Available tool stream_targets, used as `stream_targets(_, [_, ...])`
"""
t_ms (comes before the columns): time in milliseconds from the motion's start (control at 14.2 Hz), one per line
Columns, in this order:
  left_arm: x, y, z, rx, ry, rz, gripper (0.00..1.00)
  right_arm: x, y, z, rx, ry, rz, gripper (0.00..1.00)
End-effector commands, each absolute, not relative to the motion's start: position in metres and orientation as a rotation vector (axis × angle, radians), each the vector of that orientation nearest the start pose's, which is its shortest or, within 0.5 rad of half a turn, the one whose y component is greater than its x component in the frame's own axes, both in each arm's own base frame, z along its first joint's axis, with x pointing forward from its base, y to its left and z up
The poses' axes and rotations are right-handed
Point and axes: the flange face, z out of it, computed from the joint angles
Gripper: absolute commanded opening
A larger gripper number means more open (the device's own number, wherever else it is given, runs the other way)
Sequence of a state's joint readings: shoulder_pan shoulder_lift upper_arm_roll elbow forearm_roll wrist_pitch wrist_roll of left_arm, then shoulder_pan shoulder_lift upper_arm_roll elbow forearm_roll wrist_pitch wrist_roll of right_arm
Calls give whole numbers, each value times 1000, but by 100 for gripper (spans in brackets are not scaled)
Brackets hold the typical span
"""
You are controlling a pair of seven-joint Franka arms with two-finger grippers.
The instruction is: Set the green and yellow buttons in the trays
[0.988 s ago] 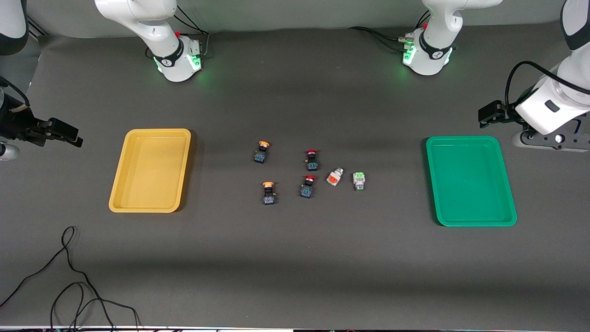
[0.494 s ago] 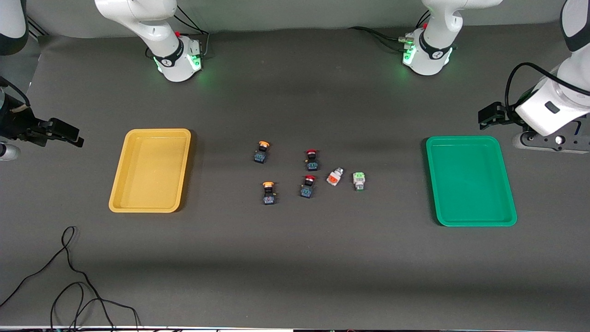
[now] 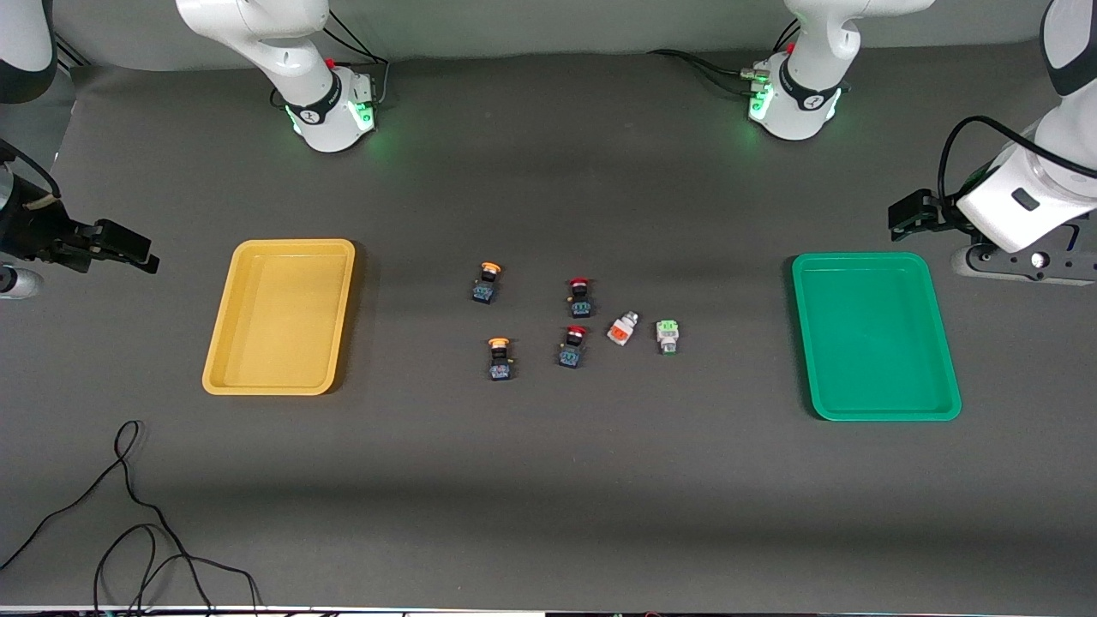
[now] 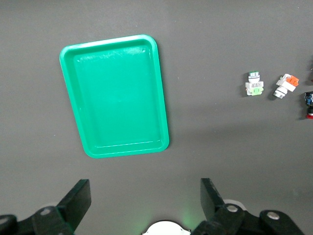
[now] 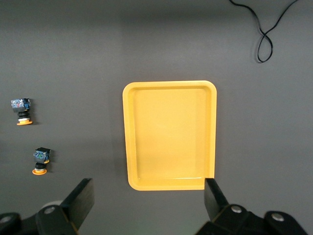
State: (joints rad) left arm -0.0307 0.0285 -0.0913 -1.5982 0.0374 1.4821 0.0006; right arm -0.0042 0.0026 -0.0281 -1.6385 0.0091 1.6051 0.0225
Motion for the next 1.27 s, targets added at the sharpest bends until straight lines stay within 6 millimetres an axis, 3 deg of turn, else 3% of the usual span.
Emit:
stream_targets(0, [547,-61,589,-3074,182,265,100,551,14,582,-3113,10,111,100])
stream_targets(141, [550,-59,591,-3080,199,270,79,550,50,574,-3118,22,114,100])
stream_targets(212, [553,-59,593,-3081,196,272,85,548,67,567,-3118,69,111,100])
stream_targets(494, [557,-61,593,-3085,198,275,89,523,183,529,-3127,107,92,100])
stream_targets(564, [558,-65,595,-3096,195,267,99,511,214,521,-3127,148,84,100])
stream_targets(776, [559,-77,597,-3109,205,255,100,461,315,502,-3116,338,38,100])
stream_targets(846, [560,-89,592,-3135,195,275,100,449,335,497,-3114,395,36,100])
stream_targets(1058, [573,-126,567,-3252,35,317,100,437,349,493,-3111,471,45,100])
stream_targets(1199, [578,-169,550,-3259,-18,276,100,434,347,477,-3105,470,33,100])
